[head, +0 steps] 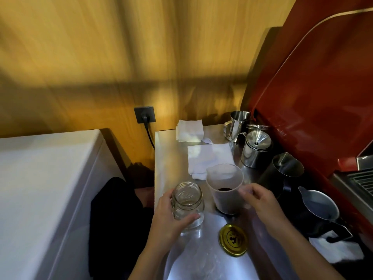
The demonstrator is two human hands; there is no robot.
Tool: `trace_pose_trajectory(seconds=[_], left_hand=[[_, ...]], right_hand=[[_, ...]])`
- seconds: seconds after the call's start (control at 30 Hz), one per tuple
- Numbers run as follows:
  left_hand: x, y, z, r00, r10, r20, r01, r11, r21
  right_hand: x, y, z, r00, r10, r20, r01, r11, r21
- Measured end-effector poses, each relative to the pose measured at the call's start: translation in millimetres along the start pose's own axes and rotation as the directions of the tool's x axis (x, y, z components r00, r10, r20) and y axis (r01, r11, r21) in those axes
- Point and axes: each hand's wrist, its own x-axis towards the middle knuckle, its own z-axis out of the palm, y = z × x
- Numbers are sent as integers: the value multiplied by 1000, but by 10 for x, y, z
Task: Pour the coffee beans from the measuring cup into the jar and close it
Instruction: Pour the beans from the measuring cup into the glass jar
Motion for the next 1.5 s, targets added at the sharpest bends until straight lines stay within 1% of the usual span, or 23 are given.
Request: trace_pose_trajectory(seconds=[0.07,0.27,0.43,0.5,0.53,0.7,0.83,1.0,1.1,1.2,1.3,1.43,1.5], left_hand=[[3,-13,-4,1000,-7,3,7,1000,-3],[-4,-19,8,1000,-1,-2,1,1000,-2],[-4,5,8,1000,-7,-3,7,1000,3],[-9,11,5,1000,-19,-6,19,1000,8],[-8,18,7,1000,-21,-7,21,1000,10],[-2,43,24,999,-30,-14,30,999,25],[-1,28,23,999,-50,-15,50,997,57],[8,16,23,998,-52,-27,54,994,93],[10,8,24,998,-58,-32,61,994,93],[5,1,28,998,-58,-34,60,995,83],[-7,10,32,998,-55,-37,58,995,78],[-7,12,26,998,-42,-38,46,993,109],[-7,7,18,999,-36,-36,40,992,122]], right_hand=[[10,-15,29,1000,-19,-16,20,997,71],[58,4,65,990,-98,-98,116,973,199],[175,-76,58,952,-107,-286,198,930,311],[224,-125,40,934,-132,-331,239,921,307],[239,-150,28,931,-156,-331,260,919,297],[281,-320,1,931,-306,-198,345,914,211],[347,-473,40,925,-357,-134,375,913,158],[395,-648,65,911,-412,4,412,911,22],[426,-754,120,873,-484,59,486,874,-22],[462,-810,181,830,-546,112,557,819,-137],[482,-836,240,822,-547,160,570,785,-243],[474,-933,311,805,-561,195,594,758,-269],[465,-1006,342,782,-580,227,623,725,-293]])
